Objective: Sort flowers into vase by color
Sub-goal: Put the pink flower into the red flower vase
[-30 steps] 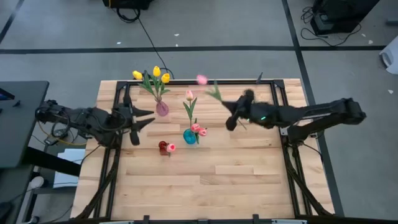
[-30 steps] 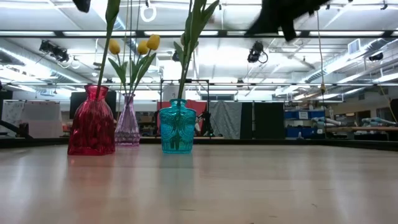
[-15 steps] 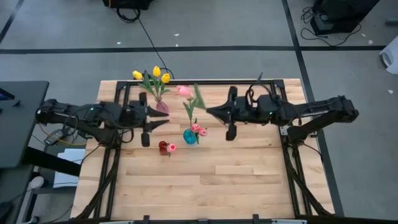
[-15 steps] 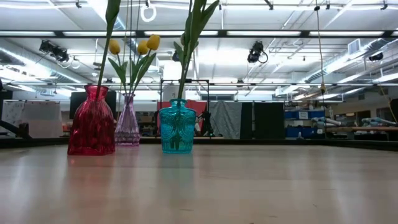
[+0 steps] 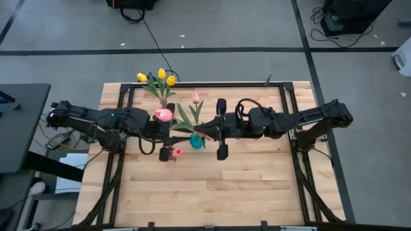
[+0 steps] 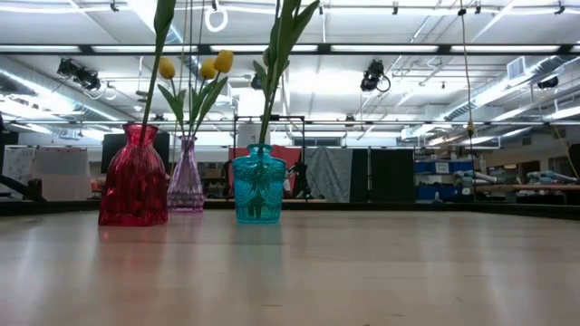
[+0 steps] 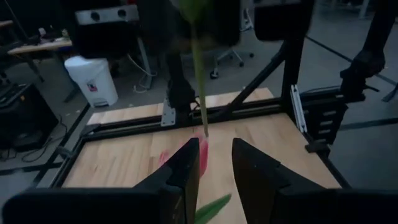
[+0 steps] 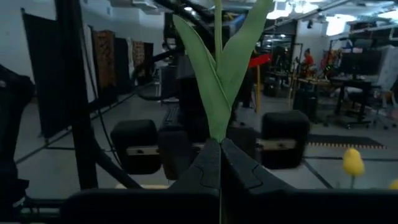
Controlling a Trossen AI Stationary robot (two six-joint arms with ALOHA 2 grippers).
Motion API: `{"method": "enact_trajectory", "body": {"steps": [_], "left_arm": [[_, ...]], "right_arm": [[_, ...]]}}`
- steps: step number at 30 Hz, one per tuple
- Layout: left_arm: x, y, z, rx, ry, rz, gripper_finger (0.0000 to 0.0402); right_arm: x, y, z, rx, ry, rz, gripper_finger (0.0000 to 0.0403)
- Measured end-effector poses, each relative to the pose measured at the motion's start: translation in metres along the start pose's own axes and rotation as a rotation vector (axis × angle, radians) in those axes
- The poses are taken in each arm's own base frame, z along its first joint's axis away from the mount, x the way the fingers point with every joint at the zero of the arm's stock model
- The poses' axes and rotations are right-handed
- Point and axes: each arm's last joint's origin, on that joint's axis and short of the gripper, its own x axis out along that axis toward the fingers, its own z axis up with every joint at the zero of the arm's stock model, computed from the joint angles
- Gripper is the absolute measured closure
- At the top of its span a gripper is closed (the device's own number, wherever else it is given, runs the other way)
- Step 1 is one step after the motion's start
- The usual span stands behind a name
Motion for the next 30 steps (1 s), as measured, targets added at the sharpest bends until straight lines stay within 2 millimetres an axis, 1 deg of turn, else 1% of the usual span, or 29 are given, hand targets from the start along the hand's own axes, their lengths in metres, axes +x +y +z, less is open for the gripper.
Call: {"method": "enact_trajectory", "body": {"steps": [6,15,24,30], "left_arm": [[0.014,-0.003,0.003,-0.004,-0.026,-0.004,0.0303],[0.023,-0.005,0.013,-0.027,-0.151,0.002,0.0303],[0.026,-0.004,0.013,-0.025,-0.158,0.037,0.0303],[0.025,-0.004,0.015,-0.028,-0.175,0.039,0.0303]], "right_arm": [[0.007,0.005,0.001,-0.023,-0.029,0.000,0.0395],[0.007,0.005,0.002,-0.037,-0.045,-0.009,0.0395],[0.006,0.010,0.004,-0.058,-0.060,-0.001,0.0395],[0.006,0.009,0.004,-0.058,-0.059,-0.008,0.0395]]}}
